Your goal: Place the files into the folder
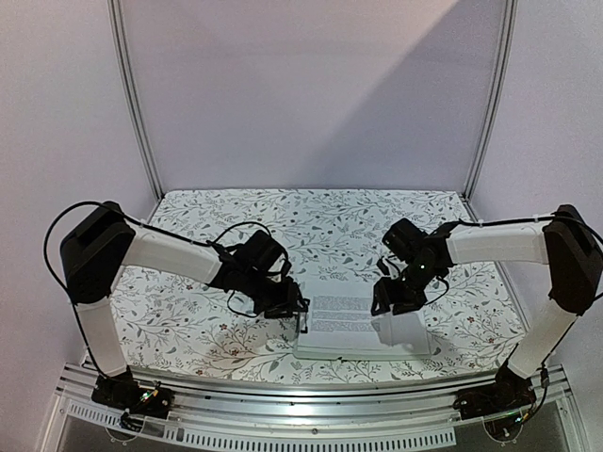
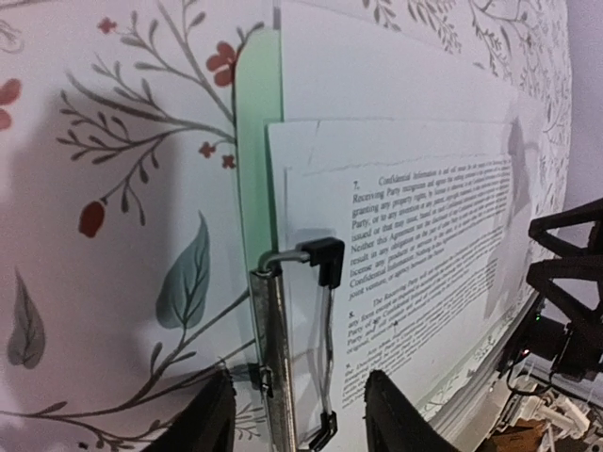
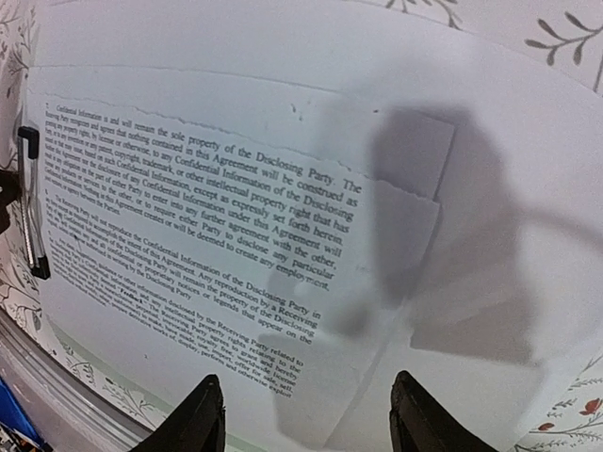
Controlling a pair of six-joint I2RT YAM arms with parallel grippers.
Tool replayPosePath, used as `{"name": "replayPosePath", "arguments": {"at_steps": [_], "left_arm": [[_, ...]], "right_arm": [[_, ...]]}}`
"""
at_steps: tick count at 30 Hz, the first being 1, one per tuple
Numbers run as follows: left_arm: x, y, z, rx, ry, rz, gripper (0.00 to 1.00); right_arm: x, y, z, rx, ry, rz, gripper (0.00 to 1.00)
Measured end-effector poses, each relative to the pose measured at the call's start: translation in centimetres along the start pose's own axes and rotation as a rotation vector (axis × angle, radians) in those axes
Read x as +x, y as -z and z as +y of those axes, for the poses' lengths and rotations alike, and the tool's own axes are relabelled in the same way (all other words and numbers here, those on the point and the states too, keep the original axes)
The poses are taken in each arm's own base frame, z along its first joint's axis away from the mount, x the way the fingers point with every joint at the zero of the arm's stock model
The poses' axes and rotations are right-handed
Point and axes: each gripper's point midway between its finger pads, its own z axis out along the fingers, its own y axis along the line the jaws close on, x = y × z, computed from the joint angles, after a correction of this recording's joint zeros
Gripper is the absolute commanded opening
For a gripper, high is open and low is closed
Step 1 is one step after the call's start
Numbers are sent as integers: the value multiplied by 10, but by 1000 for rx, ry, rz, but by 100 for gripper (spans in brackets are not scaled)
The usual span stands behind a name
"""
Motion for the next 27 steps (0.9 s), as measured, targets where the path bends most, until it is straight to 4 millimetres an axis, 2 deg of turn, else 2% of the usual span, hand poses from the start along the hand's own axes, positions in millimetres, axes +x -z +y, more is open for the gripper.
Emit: {"name": "replayPosePath", "arguments": {"at_steps": [6, 9, 11, 15, 21, 27], "left_arm": [[-5, 10, 11, -96, -27, -21, 54], [-12, 18, 21, -188, -66, -41, 60], [-25, 28, 22, -247, -111, -77, 63], [-64, 62, 8, -310, -216, -198, 72], [-122, 133, -17, -350, -331, -410, 77], [-165, 190, -29, -358, -389, -551, 78]], "right_arm": [[-5, 12, -12, 34, -9, -10, 60], [-17, 22, -20, 41, -20, -45, 60], [-29, 30, -25, 43, -25, -83, 60], [-51, 45, -35, 49, -33, -174, 60], [-86, 71, -53, 63, -45, -349, 61], [-111, 121, -61, 135, -13, -571, 86]]}}
